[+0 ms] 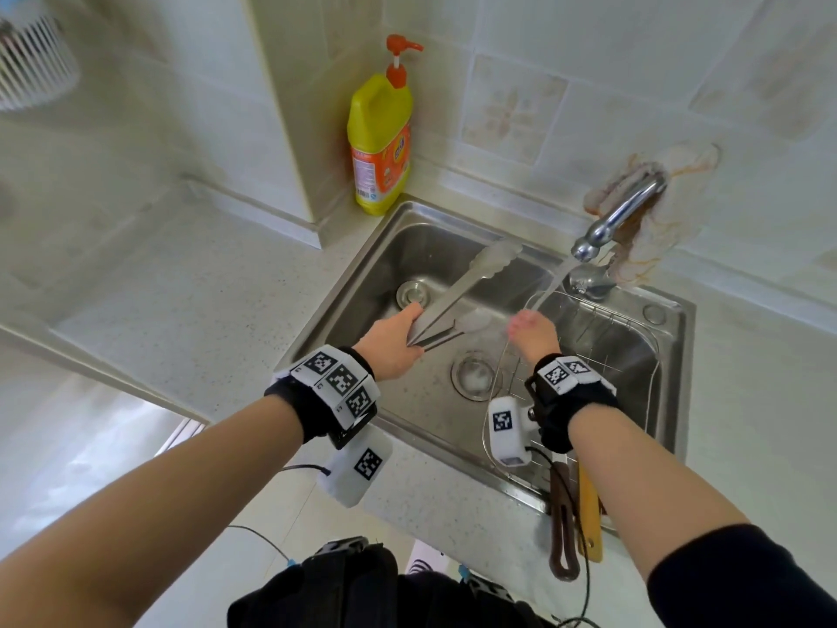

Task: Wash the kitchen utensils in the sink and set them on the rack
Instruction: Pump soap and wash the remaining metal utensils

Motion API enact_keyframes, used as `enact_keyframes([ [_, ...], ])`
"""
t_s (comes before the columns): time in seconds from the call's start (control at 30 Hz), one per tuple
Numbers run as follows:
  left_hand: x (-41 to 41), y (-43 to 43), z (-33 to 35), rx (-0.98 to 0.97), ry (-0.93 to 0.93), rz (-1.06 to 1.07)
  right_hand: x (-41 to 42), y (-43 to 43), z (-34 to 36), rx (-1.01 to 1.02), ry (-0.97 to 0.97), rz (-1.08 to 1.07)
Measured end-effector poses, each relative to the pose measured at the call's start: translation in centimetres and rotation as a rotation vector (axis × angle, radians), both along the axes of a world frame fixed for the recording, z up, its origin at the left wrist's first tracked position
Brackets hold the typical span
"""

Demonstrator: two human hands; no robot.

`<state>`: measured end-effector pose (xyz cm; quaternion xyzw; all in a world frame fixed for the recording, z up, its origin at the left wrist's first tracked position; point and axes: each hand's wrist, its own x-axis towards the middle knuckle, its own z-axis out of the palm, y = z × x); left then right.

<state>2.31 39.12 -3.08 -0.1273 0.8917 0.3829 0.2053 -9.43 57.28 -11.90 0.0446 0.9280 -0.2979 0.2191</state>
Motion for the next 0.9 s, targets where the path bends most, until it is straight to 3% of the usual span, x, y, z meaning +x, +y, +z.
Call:
enact_keyframes([
  [0.23,-0.1,-0.5,0.4,-0.031,0.024,0.022,-0.3,-1.0,2.9,-0.89,-0.263,-0.798],
  [0.3,-0.2,-0.5,0.4,-0.042,0.034,0.025,-0.1,-1.3,3.5,-1.138,-0.303,-0.928],
  [0.37,-0.1,-0.5,0.4,-0.052,0.045,0.031,0.9,-1.7,4.3,-1.267,-0.369,-0.928],
  [0.47,0.0,-0.8,0.3,-0.081,0.069,0.052,3.8,-4.0,5.3,-1.009,-0.271,-0.417],
  [0.57,-0.3,-1.0,0.1,-0.088,0.101,0.077,6.9,-5.8,4.8,-0.441,0.086,0.369],
  [0.63,-0.5,-1.0,0.2,-0.066,0.114,0.097,7.0,-5.6,4.2,-0.142,0.227,0.689],
  [0.77,-0.4,-0.3,0.7,-0.046,0.147,0.082,5.4,-4.0,4.4,0.176,0.198,0.648],
  [0.9,-0.3,0.8,0.8,-0.07,0.185,0.034,6.7,-3.6,5.0,0.144,0.171,0.662],
])
